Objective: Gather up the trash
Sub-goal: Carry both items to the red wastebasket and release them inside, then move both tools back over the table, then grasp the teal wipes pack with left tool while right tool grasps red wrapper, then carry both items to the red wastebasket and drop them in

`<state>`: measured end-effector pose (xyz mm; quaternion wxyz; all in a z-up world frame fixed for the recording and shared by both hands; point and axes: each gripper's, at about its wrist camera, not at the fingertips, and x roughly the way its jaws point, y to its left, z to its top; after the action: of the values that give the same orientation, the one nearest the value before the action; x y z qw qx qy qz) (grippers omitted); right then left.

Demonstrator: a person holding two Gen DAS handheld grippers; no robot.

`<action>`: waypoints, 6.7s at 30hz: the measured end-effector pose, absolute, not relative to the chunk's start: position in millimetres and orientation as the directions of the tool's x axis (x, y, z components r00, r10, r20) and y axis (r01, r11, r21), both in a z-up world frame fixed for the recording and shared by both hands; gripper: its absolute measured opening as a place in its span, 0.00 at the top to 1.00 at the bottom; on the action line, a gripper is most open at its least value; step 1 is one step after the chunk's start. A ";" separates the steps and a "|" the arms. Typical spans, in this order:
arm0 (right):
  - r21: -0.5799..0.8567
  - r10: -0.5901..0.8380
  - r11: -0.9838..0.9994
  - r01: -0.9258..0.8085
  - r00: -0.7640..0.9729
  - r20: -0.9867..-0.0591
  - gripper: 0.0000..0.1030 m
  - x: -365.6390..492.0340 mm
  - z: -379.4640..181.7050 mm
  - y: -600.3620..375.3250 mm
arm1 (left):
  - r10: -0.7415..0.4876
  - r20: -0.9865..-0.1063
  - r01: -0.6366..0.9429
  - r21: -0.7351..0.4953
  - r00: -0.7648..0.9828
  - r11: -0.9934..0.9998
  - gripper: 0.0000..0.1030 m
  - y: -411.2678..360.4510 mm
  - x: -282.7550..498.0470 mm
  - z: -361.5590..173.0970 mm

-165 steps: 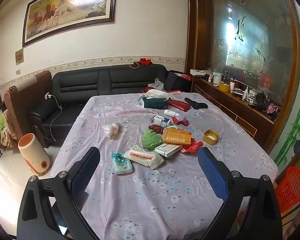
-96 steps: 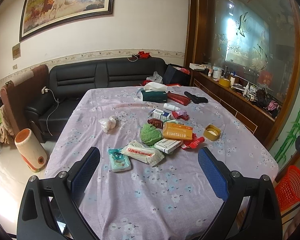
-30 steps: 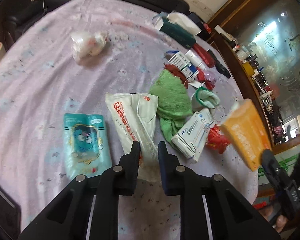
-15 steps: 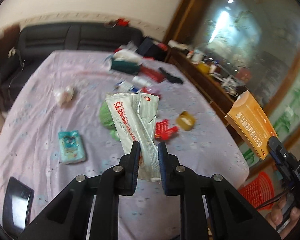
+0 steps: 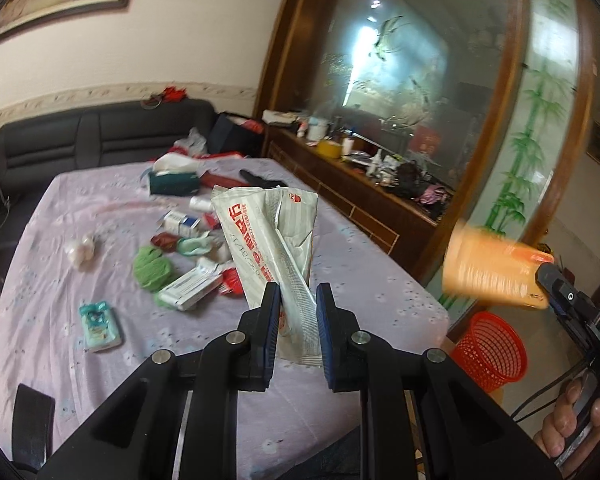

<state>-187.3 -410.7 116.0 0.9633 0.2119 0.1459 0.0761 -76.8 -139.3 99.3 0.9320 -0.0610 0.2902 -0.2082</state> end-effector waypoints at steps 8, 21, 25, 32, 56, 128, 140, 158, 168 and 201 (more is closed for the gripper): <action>0.404 0.081 0.914 0.023 0.968 -0.238 0.77 -219.8 117.3 -433.4 | -0.481 -0.517 0.431 -0.223 0.708 0.874 0.83 -167.4 -89.5 101.1; 0.427 0.075 0.904 0.038 0.967 -0.244 0.77 -214.4 106.6 -447.2 | -0.558 -0.560 0.534 -0.229 0.612 0.814 0.83 -217.1 -85.9 90.9; 0.422 -0.067 0.891 0.168 0.968 -0.243 0.77 -245.5 108.3 -480.5 | -0.652 -0.572 0.653 -0.249 0.498 0.716 0.83 -265.4 -90.7 91.3; 0.409 -0.324 0.811 0.418 0.903 -0.281 0.77 -291.6 99.5 -545.6 | -0.775 -0.569 0.832 -0.265 0.275 0.488 0.83 -368.6 -106.6 91.6; 0.506 -0.421 0.590 0.629 0.775 -0.472 0.76 -305.3 3.7 -676.6 | -0.706 -0.707 0.919 -0.304 -0.042 0.250 0.82 -574.9 -107.4 -9.9; 0.377 0.334 0.907 -0.187 0.866 -0.372 0.07 -89.3 91.4 -327.0 | -0.040 -0.620 -0.059 -0.138 0.784 0.989 0.21 -0.5 -39.3 32.5; 0.466 0.416 0.866 -0.180 0.776 -0.475 0.07 -20.9 44.7 -308.4 | -0.007 -0.725 -0.112 -0.116 0.689 0.987 0.21 10.7 9.8 -12.5; 0.614 0.492 0.789 0.025 0.573 -0.655 0.32 121.3 -77.5 -288.2 | -0.006 -0.847 -0.131 -0.089 0.532 0.987 0.21 12.6 76.6 -90.0; 0.624 0.481 0.775 0.100 0.548 -0.685 0.81 157.0 -100.5 -284.2 | 0.021 -0.872 -0.169 -0.071 0.489 0.983 0.46 24.7 86.8 -102.4; 0.564 0.260 0.825 -0.045 0.915 -0.307 0.88 -82.9 63.9 -393.0 | -0.334 -0.591 0.220 -0.258 0.734 0.941 0.72 -100.0 -37.0 65.0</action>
<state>-82.9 -393.0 63.9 0.9363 0.2848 0.1889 0.0815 -37.0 -100.0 65.0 0.9272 -0.0853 0.3327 -0.1493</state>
